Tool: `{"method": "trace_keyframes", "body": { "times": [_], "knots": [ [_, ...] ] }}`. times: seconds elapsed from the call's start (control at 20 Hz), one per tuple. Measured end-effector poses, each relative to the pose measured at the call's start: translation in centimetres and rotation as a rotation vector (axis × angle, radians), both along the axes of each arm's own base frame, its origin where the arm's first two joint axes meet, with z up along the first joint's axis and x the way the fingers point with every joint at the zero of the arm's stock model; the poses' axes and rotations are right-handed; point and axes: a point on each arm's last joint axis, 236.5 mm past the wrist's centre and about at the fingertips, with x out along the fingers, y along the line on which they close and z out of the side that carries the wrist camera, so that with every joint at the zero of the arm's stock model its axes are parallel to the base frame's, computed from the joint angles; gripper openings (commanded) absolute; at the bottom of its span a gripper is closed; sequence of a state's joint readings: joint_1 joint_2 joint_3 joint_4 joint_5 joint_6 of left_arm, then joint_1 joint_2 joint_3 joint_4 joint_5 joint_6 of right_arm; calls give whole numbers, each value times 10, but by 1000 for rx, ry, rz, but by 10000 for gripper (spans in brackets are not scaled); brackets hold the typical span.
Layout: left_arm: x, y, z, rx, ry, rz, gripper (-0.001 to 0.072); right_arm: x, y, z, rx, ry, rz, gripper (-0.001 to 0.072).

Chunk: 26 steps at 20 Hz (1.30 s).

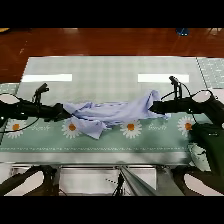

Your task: Fold the shirts.

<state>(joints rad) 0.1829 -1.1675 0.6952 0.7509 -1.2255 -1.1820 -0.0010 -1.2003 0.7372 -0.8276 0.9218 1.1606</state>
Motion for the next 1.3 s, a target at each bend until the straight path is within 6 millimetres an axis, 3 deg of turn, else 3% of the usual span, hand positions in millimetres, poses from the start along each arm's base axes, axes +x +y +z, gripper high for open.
{"method": "trace_keyframes", "body": {
  "times": [0.1, 0.2, 0.35, 0.45, 0.55, 0.7, 0.85, 0.95, 1.05, 1.2, 1.3],
  "knots": [
    [17, 2, 30, 12, -96, -3, 23, 7, -1, 23, -12, -47, 31, 25],
    [35, 4, 74, 30, -221, -6, 23, 16, -8, 61, -35, -129, 54, 25],
    [57, 8, 167, 69, -471, 9, 23, 27, -23, 145, -82, -321, 62, 25],
    [59, 8, 239, 95, -650, 22, 22, 28, -34, 213, -123, -478, 37, 25],
    [49, 6, 314, 116, -832, 38, 22, 20, -46, 278, -180, -626, 0, 24],
    [17, 2, 416, 136, -1080, 78, 23, -4, -63, 367, -255, -818, -81, 24],
    [-28, 0, 491, 163, -1268, 130, 22, -38, -71, 439, -286, -969, -154, 24],
    [-60, 0, 524, 185, -1355, 165, 22, -64, -72, 475, -286, -1042, -188, 24],
    [-89, 3, 542, 223, -1408, 202, 22, -89, -73, 501, -290, -1085, -213, 24],
    [-120, 10, 539, 295, -1387, 224, 22, -120, -76, 518, -304, -1093, -240, 24],
    [-127, 15, 521, 342, -1313, 223, 21, -130, -85, 506, -345, -1025, -254, 23]
  ]
}}
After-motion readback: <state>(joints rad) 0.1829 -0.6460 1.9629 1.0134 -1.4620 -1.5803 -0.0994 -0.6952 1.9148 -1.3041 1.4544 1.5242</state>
